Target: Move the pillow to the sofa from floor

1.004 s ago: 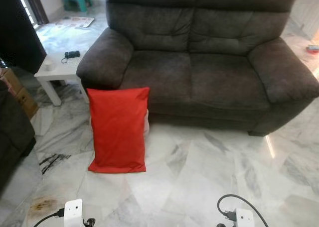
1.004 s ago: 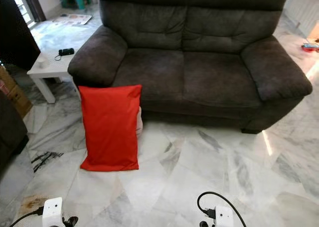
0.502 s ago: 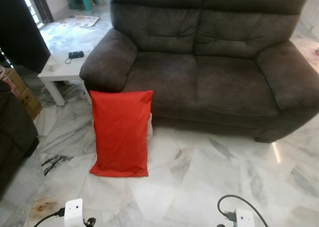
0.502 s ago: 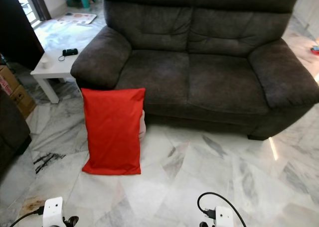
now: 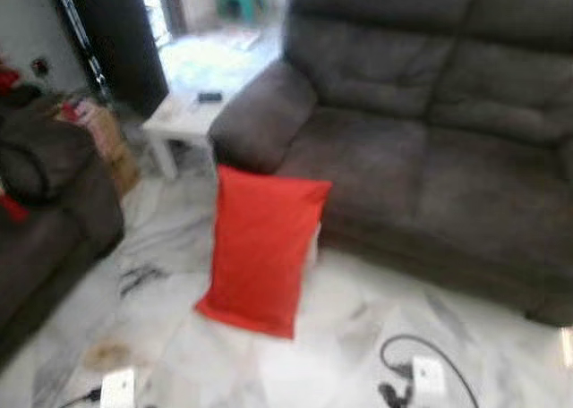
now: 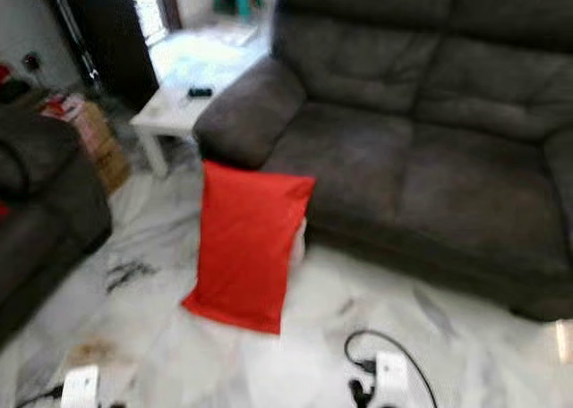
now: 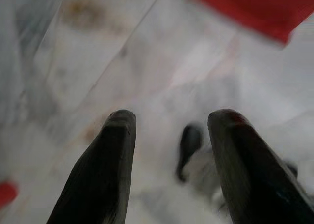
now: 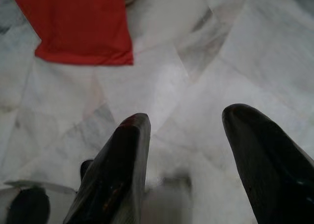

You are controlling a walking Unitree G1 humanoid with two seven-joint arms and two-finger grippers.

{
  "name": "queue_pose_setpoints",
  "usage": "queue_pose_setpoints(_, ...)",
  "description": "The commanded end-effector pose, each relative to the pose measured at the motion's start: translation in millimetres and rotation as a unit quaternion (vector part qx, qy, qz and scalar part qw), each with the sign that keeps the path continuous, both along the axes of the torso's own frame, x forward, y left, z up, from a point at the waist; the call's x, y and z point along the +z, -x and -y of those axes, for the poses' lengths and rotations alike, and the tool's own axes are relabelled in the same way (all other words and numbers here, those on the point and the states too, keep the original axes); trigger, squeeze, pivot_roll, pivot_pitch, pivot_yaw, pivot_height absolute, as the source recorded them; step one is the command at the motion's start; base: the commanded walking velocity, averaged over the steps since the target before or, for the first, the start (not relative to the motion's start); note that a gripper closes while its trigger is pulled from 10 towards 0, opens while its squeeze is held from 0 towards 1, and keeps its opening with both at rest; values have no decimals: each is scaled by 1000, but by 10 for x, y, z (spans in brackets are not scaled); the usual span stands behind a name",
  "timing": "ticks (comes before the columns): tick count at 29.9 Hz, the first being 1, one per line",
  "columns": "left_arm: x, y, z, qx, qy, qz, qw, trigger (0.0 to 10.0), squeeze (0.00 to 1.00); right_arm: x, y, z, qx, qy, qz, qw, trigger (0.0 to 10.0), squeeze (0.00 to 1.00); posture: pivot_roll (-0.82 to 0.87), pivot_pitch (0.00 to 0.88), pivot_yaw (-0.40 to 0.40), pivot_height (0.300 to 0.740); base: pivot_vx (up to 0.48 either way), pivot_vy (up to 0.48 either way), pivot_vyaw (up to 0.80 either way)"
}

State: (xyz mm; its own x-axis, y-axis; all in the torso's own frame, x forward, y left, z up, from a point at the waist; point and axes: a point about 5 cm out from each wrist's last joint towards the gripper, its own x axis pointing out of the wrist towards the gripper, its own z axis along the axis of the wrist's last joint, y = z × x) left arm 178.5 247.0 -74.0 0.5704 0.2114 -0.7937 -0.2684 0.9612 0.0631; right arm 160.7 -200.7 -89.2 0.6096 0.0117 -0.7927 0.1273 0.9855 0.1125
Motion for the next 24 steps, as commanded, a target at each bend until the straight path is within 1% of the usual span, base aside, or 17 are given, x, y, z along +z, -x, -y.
queue_pose_setpoints(1,-16,-19,88,-6,12,0,1000,10000,0,-53,169,114,-20,7,-28,999,10000,0,-19,33,-37,740,311,0,0)
queue_pose_setpoints(13,-10,-31,85,-3,12,1,1000,10000,0,-46,152,114,-15,11,-26,1000,10000,0,-18,43,-39,740,312,0,0)
queue_pose_setpoints(18,-9,-35,86,-3,13,2,1000,10000,0,-42,144,114,-12,11,-24,1000,10000,0,-19,44,-40,740,312,0,640)
queue_pose_setpoints(24,-8,-38,89,-2,13,3,1000,10000,0,-43,144,119,-11,13,-27,999,10000,0,-19,49,-42,740,309,0,0)
